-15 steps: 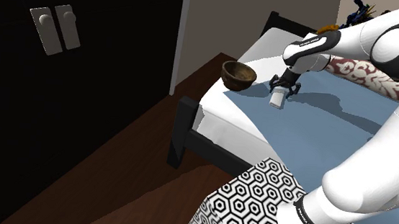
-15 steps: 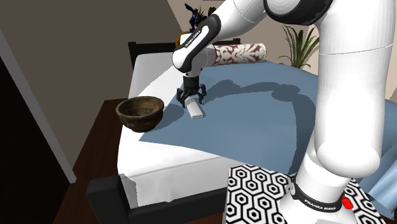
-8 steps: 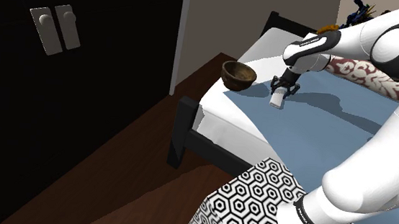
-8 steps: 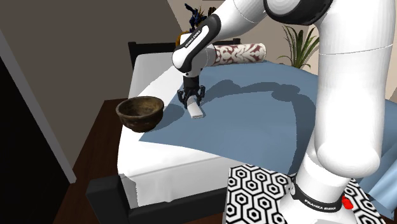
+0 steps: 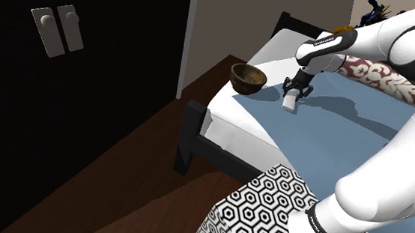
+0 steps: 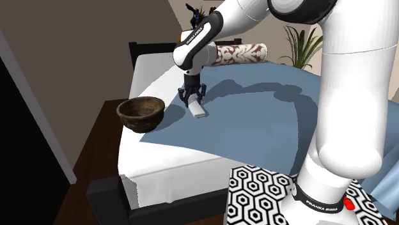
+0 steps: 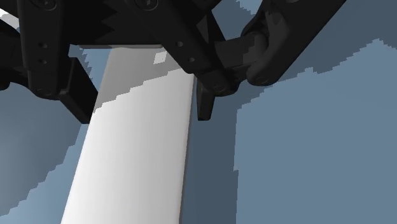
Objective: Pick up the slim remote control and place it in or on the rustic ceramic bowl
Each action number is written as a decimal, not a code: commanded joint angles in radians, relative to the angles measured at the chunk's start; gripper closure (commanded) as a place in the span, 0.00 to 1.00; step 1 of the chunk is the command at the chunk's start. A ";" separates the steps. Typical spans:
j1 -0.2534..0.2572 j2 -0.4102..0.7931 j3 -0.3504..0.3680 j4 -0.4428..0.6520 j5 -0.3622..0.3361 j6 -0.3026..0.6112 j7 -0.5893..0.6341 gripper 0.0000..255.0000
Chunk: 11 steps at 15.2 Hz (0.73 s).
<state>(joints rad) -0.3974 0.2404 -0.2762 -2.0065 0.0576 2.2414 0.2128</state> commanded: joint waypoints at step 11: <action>0.007 -0.075 -0.007 0.071 -0.027 -0.143 0.017 1.00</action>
<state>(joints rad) -0.3915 0.1708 -0.2829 -1.9440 0.0322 2.1122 0.2278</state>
